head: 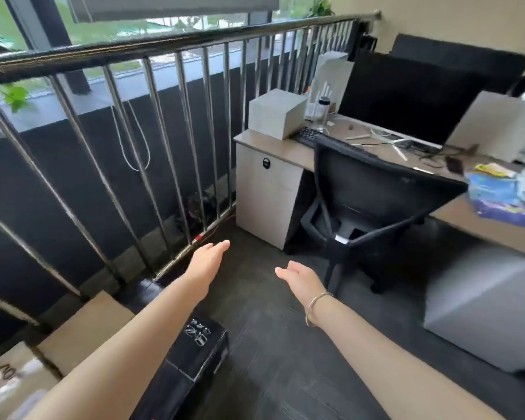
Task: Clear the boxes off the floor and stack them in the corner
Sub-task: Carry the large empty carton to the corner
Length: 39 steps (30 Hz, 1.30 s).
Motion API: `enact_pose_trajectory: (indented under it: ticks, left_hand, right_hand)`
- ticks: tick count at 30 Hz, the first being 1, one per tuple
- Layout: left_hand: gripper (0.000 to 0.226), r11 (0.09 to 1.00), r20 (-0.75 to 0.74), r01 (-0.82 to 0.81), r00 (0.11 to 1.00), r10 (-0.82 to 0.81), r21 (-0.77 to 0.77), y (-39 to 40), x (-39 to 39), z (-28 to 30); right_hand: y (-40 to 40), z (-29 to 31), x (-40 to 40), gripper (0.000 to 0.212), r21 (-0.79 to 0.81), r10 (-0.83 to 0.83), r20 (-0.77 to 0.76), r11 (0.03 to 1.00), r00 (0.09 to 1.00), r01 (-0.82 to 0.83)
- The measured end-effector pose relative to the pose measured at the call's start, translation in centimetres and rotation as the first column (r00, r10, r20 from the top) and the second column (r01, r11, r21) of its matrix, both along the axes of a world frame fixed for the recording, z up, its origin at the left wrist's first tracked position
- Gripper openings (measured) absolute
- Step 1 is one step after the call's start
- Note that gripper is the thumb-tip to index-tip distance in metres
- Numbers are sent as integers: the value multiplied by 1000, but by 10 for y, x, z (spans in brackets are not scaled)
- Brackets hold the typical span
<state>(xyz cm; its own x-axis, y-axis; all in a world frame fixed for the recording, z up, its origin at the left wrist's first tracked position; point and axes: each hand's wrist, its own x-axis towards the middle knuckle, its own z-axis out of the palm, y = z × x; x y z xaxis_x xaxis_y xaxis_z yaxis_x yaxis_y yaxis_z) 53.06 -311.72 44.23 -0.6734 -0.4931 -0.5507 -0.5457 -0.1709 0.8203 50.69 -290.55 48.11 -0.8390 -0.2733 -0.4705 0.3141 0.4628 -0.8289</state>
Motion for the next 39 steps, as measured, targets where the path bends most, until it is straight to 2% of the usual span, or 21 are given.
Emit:
enact_pose_trajectory:
  ticks: [2, 5, 8, 11, 13, 15, 18, 19, 21, 22, 26, 27, 30, 32, 34, 37, 39]
  left_hand:
    - [84, 995, -14, 93, 996, -93, 36, 59, -1, 5]
    - [66, 953, -80, 302, 950, -302, -20, 177, 21, 58]
    - [62, 890, -140, 455, 881, -452, -11, 282, 29, 82]
    - [60, 796, -168, 605, 783, -599, -20, 381, 33, 95]
    - [45, 717, -188, 696, 701, -688, -27, 449, 35, 105]
    - [16, 630, -183, 774, 612, -769, -57, 511, 32, 108]
    - [17, 505, -190, 860, 485, -854, -74, 618, 30, 108]
    - [13, 481, -177, 873, 462, -869, -80, 639, 31, 111]
    - [29, 413, -171, 908, 397, -902, -67, 713, 32, 112]
    - [34, 352, -167, 934, 338, -926, -64, 746, 30, 109]
    - [9, 170, -175, 985, 161, -971, -38, 886, 28, 115]
    - [15, 150, -171, 988, 142, -975, -39, 906, 28, 120]
    - [24, 41, -161, 999, 39, -986, -5, 1017, 22, 129]
    - [35, -35, -188, 999, -37, -982, -15, 1077, 18, 131]
    - [36, -129, -183, 991, -132, -974, -28, 1141, 19, 132]
    - [28, -190, -160, 980, -198, -967, -60, 1221, 32, 129]
    - [31, -232, -144, 971, -239, -960, -65, 1271, 40, 120]
  right_hand:
    - [56, 12, 21, 60, 1, -93, -5, 996, 996, 93]
    - [147, 32, 58, 36, -10, -240, -39, 971, 970, 240]
    - [231, 49, 85, 54, -32, -374, -68, 928, 925, 372]
    - [312, 64, 106, 60, -57, -510, -115, 860, 853, 507]
    - [372, 69, 122, 62, -73, -609, -116, 793, 785, 604]
    - [428, 72, 137, 60, -96, -694, -124, 720, 709, 688]
    - [525, 76, 163, 56, -148, -833, -104, 554, 544, 820]
    - [545, 79, 168, 56, -155, -853, -96, 522, 513, 839]
    - [613, 79, 182, 57, -172, -911, -106, 410, 397, 896]
    - [644, 78, 187, 58, -178, -931, -111, 362, 347, 915]
    - [770, 78, 200, 57, -161, -977, -152, 176, 152, 971]
    - [788, 82, 200, 58, -159, -980, -149, 157, 134, 975]
    - [880, 93, 202, 61, -198, -989, -147, 8, -22, 980]
    - [928, 100, 206, 62, -201, -982, -164, -59, -93, 978]
    - [978, 101, 215, 62, -219, -975, -157, -123, -160, 968]
    - [1045, 96, 232, 62, -212, -962, -131, -207, -238, 955]
    - [1090, 89, 244, 61, -193, -946, -147, -260, -290, 946]
